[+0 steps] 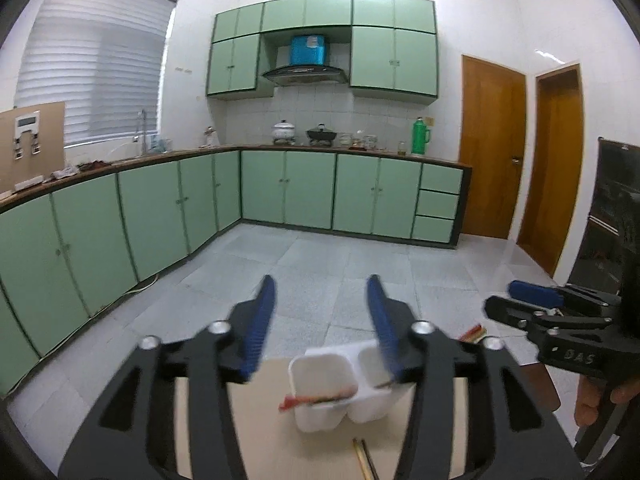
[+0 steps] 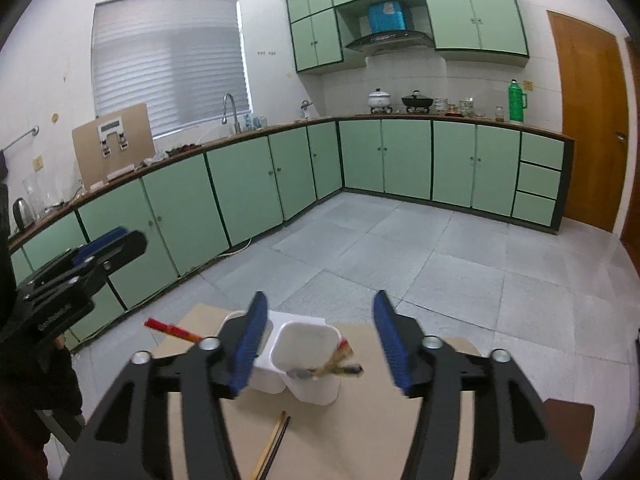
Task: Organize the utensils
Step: 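Move both tools back over the black and wooden chopsticks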
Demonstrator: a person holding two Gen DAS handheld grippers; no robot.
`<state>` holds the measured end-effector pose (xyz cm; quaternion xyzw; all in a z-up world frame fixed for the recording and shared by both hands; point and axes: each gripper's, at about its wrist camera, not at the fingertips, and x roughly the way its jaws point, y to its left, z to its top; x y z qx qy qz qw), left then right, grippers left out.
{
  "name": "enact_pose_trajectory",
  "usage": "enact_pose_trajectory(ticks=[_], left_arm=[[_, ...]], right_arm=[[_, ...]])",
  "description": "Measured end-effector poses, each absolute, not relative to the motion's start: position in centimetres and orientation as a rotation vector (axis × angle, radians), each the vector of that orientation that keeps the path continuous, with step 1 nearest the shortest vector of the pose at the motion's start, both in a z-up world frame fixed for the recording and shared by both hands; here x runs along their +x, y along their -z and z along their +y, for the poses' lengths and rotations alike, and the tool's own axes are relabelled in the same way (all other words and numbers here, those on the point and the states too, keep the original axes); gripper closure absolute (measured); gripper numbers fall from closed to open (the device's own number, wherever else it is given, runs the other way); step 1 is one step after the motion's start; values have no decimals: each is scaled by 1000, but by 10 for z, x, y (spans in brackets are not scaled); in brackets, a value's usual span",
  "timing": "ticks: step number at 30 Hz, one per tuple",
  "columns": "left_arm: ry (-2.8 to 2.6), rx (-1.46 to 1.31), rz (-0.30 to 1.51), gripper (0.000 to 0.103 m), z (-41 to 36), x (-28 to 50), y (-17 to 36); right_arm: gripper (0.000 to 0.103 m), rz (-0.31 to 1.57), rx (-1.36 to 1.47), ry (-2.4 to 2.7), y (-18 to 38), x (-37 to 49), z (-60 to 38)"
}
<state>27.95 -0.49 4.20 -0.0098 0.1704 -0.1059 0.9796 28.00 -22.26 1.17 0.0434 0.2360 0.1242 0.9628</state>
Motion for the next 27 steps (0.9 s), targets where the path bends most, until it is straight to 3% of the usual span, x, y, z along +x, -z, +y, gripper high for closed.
enact_pose_trajectory(ticks=[2, 11, 27], left_arm=[[208, -38, 342, 39, 0, 264, -39], [203, -22, 427, 25, 4, 197, 8], [174, 25, 711, 23, 20, 137, 120]], right_arm=[[37, 470, 91, -242, -8, 268, -227], [9, 478, 77, -211, 35, 197, -227], [8, 714, 119, -177, 143, 129, -202]])
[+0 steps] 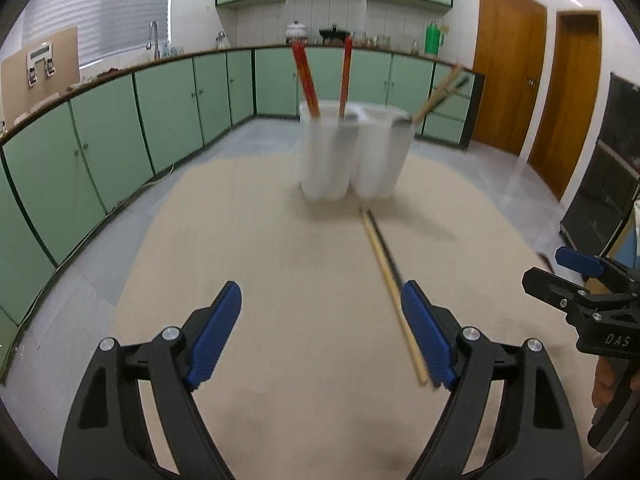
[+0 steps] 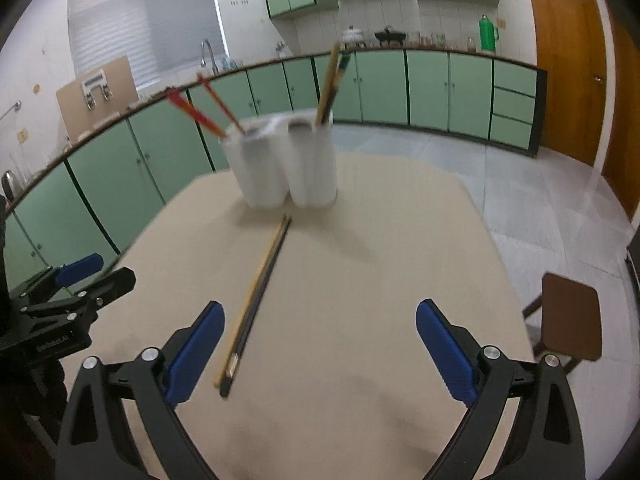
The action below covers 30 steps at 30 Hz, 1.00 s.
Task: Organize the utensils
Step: 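Move both tools back over the black and wooden chopsticks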
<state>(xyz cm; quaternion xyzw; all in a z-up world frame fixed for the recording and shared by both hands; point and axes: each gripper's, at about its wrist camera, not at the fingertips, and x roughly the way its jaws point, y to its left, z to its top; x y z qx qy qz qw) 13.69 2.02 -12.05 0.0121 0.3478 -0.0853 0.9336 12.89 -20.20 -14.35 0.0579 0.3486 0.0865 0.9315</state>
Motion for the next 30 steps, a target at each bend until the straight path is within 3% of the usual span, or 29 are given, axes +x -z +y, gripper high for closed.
enact_pose_trajectory(ticks=[16, 30], left_arm=[[136, 45, 839, 23, 34, 115, 166], [130, 20, 854, 23, 39, 117, 171]], right_arm=[[10, 850, 39, -197, 195, 109, -147], [29, 885, -23, -118, 208, 115, -145]])
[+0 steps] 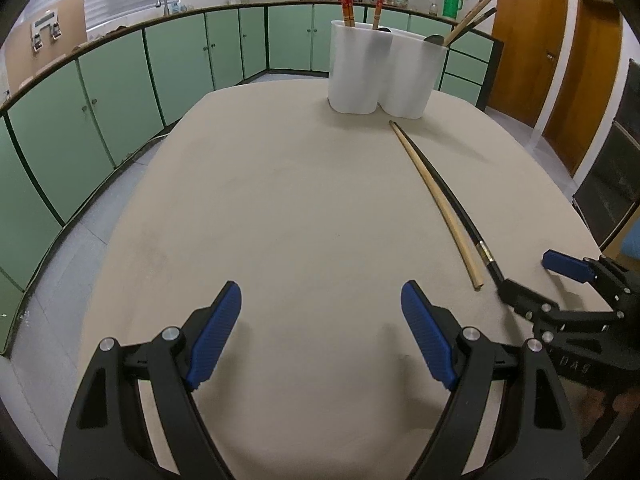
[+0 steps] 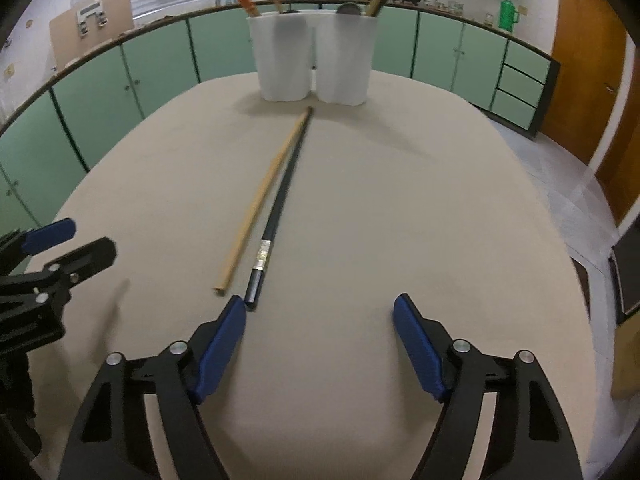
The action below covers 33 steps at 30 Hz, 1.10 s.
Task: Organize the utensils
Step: 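Move both tools back over the black and wooden chopsticks, then close the right tool on the black chopstick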
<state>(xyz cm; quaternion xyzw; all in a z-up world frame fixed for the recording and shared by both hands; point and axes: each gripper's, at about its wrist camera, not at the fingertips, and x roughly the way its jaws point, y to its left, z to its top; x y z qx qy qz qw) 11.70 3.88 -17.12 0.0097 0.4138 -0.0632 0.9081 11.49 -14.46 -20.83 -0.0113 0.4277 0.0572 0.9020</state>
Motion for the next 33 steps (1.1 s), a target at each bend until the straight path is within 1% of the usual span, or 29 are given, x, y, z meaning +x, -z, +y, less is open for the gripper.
enact_pose_trajectory(ticks=[5, 6, 7, 8, 9, 11, 12, 15, 17, 18, 19, 20, 33], left_arm=[[140, 24, 848, 23, 35, 117, 170], [140, 23, 848, 23, 36, 116, 170], [139, 21, 848, 23, 36, 116, 170], [139, 20, 848, 23, 36, 116, 170], [138, 20, 847, 23, 36, 115, 170], [136, 21, 845, 23, 37, 114, 170], [134, 20, 845, 23, 37, 114, 170], [129, 13, 845, 23, 39, 115, 169], [128, 10, 845, 23, 38, 116, 169], [129, 10, 844, 23, 38, 116, 169], [131, 11, 844, 23, 36, 116, 170], [133, 11, 845, 23, 34, 116, 170], [226, 11, 854, 23, -8, 116, 170]], right_arm=[[28, 874, 2, -138, 205, 109, -149], [29, 869, 6, -148, 204, 109, -147], [32, 865, 8, -157, 203, 109, -144], [38, 863, 7, -163, 203, 109, -142], [41, 866, 3, -172, 204, 110, -139], [51, 875, 2, -184, 207, 112, -134], [52, 875, -1, -181, 209, 114, -132], [66, 863, -4, -183, 207, 114, -129], [82, 861, -3, -187, 206, 115, -129], [86, 861, -2, -198, 206, 115, -128], [94, 862, -2, -209, 206, 115, -128], [96, 862, -4, -220, 206, 114, -127], [97, 845, 33, -177, 201, 100, -155]])
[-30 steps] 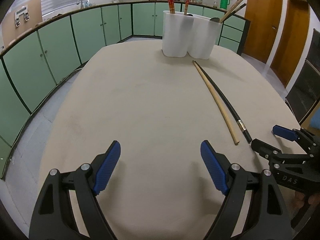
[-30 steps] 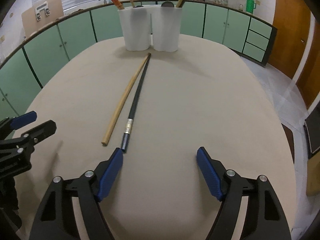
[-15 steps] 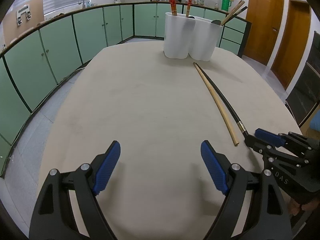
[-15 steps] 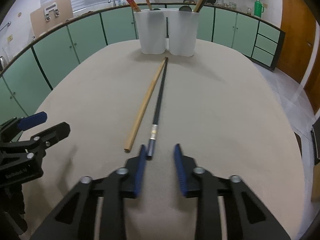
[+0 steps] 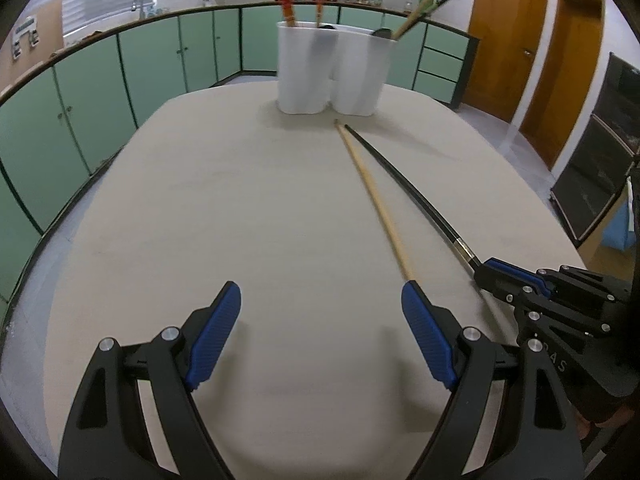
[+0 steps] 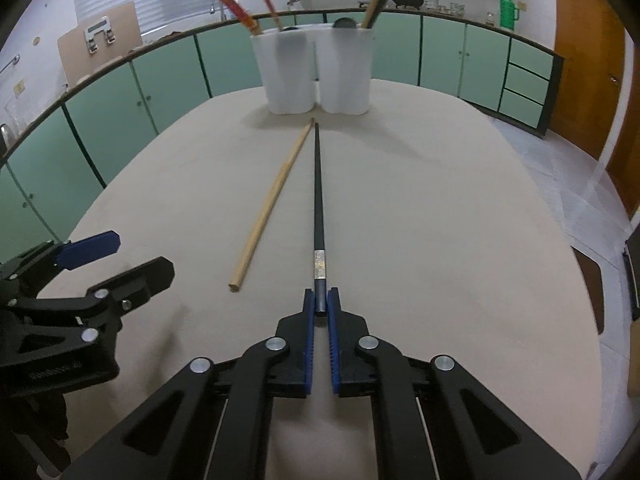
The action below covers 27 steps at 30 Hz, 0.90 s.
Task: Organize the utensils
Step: 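Grasp the plain wooden chopstick with the left tool while the right tool holds the black one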
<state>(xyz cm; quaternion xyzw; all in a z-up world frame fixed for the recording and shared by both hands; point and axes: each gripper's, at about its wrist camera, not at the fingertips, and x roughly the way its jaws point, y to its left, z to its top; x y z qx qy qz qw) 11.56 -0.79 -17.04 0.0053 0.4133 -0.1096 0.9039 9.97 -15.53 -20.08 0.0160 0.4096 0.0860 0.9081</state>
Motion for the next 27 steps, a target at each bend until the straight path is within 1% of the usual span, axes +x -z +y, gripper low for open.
enact_pose_trajectory(ticks=[7, 13, 17, 21, 23, 24, 27], left_arm=[[254, 10, 867, 23, -30, 122, 176], [250, 10, 893, 33, -40, 130, 186], [248, 17, 909, 42, -47, 131, 190], [243, 33, 907, 49, -52, 132, 191], [240, 38, 906, 59, -55, 134, 191], [238, 40, 905, 61, -55, 135, 191], [231, 49, 903, 71, -59, 135, 191]], right_arm=[[97, 843, 48, -149, 201, 95, -171], [97, 844, 66, -142, 203, 97, -180], [97, 845, 73, -140, 204, 99, -182], [97, 847, 86, -137, 206, 101, -186], [97, 848, 91, -136, 206, 102, -187], [97, 848, 92, -136, 206, 101, -187], [97, 849, 99, -136, 207, 102, -188]])
